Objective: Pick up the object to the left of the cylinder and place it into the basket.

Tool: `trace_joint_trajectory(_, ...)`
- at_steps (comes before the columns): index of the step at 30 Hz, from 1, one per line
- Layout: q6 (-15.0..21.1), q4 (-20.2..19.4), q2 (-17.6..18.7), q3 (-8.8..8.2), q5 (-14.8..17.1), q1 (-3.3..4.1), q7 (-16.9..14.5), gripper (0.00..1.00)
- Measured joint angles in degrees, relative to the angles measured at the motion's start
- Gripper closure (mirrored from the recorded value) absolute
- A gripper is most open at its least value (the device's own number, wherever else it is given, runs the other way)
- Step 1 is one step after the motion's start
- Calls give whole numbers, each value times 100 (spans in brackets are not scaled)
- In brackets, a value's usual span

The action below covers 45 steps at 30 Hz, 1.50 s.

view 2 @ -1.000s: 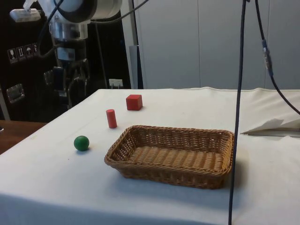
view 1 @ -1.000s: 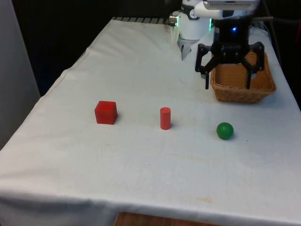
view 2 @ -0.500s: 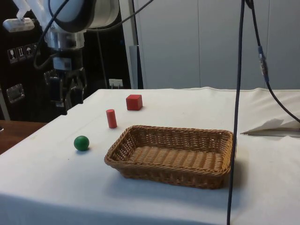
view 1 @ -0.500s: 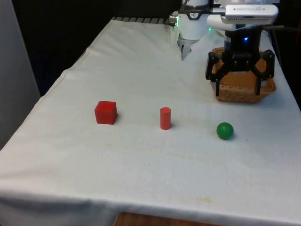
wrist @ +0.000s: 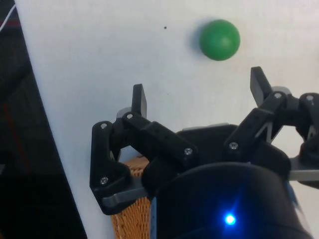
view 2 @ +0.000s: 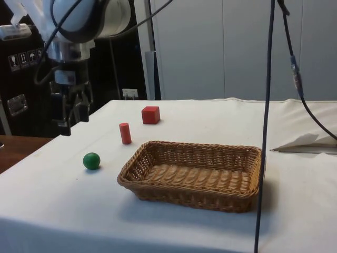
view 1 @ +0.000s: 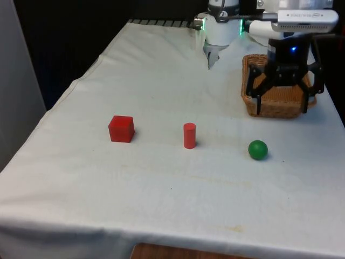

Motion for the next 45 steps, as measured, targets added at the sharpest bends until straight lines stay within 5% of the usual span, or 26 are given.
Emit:
trace_joint_trajectory(27, 435, 46, 527, 6, 0, 40, 6, 0)
trace_joint_trajectory(45, 556, 29, 745, -29, 0, -23, -46, 0)
